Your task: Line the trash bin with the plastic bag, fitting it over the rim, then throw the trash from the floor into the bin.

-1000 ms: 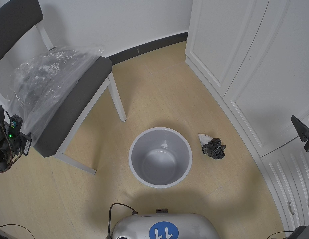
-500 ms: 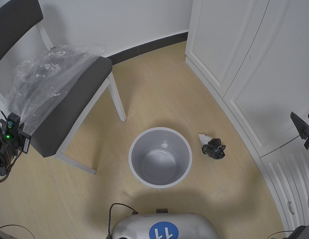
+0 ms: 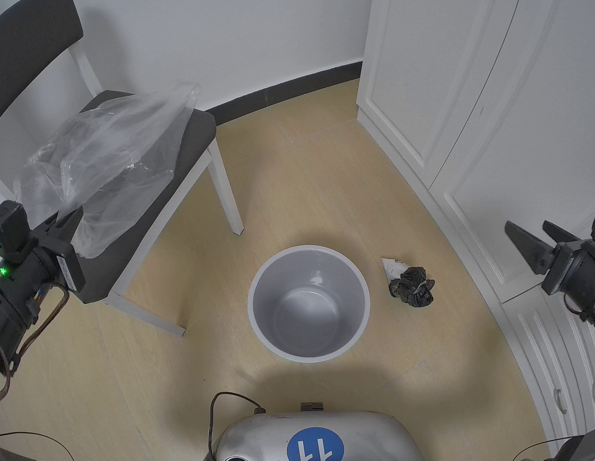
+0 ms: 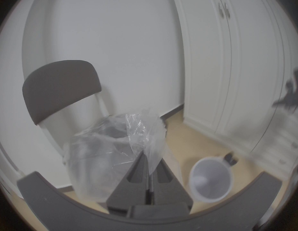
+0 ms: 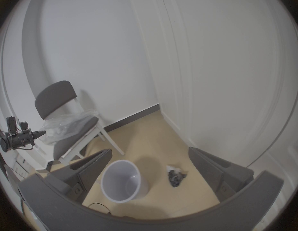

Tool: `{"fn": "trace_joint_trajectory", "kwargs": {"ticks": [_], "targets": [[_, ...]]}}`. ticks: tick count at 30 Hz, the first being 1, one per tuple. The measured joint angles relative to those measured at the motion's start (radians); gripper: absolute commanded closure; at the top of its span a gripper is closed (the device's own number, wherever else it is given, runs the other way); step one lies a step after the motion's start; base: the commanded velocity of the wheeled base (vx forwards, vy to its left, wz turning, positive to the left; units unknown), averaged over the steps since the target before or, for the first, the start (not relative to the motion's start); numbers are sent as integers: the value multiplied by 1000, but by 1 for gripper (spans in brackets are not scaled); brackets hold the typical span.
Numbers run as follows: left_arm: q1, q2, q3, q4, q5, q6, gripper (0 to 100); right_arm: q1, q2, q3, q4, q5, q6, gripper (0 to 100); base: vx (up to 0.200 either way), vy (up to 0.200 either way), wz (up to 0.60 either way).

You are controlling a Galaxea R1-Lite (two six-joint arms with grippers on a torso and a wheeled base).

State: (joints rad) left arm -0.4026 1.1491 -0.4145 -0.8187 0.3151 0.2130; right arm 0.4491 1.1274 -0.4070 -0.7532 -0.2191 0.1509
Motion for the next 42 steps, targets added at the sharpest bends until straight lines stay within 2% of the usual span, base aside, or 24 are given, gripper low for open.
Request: {"fn": "trace_joint_trajectory", "kwargs": {"ticks": [9, 18, 24, 37, 42], "targets": [[-272, -105, -13, -50, -1, -217, 100, 175, 164, 22, -85, 0, 104, 0, 0, 0, 0], [-442, -174, -5, -52, -11, -259, 100, 214, 274, 26, -197, 0, 181, 0, 0, 0, 0], [-491, -201, 60, -45, -75, -260, 100, 198, 326, 22, -210, -3, 186, 0, 0, 0, 0], [-527, -271, 189, -44, -406, -287, 100, 181, 347, 27, -211, 7, 186, 0, 0, 0, 0], [-531, -292, 221, -45, -478, -307, 100, 188, 353, 30, -209, 10, 186, 0, 0, 0, 0]]}}
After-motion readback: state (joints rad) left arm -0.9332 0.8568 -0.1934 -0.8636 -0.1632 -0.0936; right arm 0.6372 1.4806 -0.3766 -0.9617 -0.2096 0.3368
